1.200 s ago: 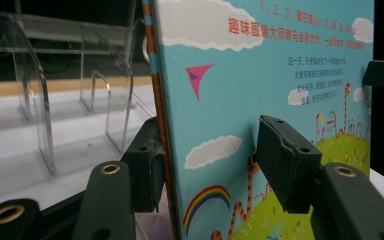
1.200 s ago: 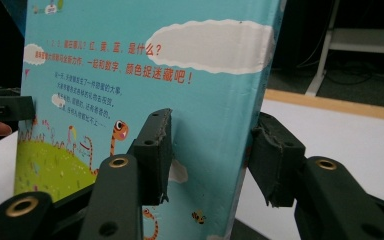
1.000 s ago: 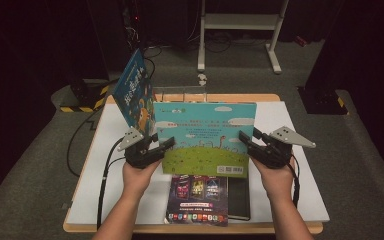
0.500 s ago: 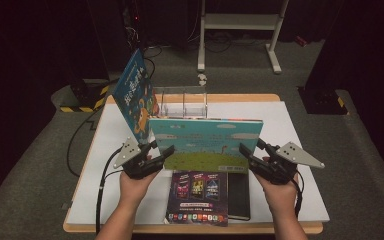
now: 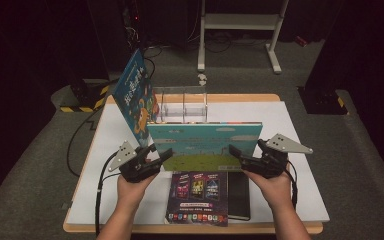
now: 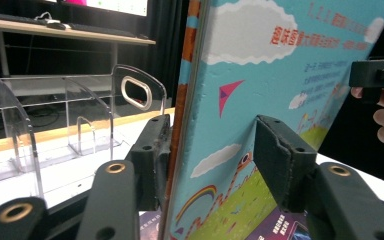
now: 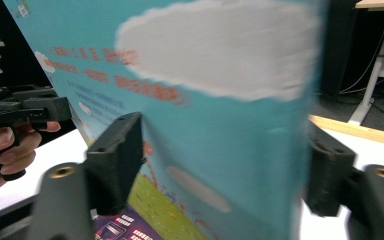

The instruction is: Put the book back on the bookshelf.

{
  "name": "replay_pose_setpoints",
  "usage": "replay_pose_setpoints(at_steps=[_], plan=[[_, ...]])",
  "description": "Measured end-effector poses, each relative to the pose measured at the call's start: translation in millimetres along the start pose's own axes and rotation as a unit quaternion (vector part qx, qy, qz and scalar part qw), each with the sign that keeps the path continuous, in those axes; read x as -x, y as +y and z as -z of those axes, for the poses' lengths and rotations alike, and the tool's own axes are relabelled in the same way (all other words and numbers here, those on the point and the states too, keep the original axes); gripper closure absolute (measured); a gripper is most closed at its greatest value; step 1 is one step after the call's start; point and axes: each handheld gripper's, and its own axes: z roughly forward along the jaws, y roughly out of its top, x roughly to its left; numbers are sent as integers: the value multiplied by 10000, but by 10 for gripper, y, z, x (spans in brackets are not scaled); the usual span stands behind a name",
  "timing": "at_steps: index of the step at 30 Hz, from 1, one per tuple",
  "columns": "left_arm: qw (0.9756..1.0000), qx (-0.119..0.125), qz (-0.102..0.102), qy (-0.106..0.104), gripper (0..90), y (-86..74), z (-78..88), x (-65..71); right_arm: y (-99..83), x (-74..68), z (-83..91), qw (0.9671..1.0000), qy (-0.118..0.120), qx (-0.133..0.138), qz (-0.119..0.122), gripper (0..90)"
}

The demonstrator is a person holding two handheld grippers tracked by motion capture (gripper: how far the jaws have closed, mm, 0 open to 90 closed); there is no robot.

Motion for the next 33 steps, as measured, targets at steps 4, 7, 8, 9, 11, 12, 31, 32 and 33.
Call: replay_pose_setpoints(at_steps=[4,7,8,9,11,12,31,32,33], plan=[[10000,-1,19,6,489,-11,-8,-14,10,20,-2,9998,185,-4,72,372],[10000,-36,30,55,470,-15,-24,-32,24,11,-11,9990,344,-97,263,441],[9999,-80,38,88,456,-19,-28,-45,26,11,-5,9987,406,-96,300,474],[9999,-96,51,111,443,-27,-34,-64,28,15,12,9980,530,-73,322,512],[9998,-157,87,113,421,-51,-28,-121,23,13,45,9958,845,-36,355,585],[9995,-219,76,223,429,-66,-12,-142,20,-2,61,9945,970,-40,400,615],[9895,-1030,432,918,384,-577,474,-480,-163,-388,41,9972,186,450,563,807],[9895,-1019,466,914,386,-585,480,-486,-164,-426,14,9970,140,467,593,807],[9895,-1038,478,887,386,-594,481,-495,-163,-460,-17,9966,99,481,658,807]])
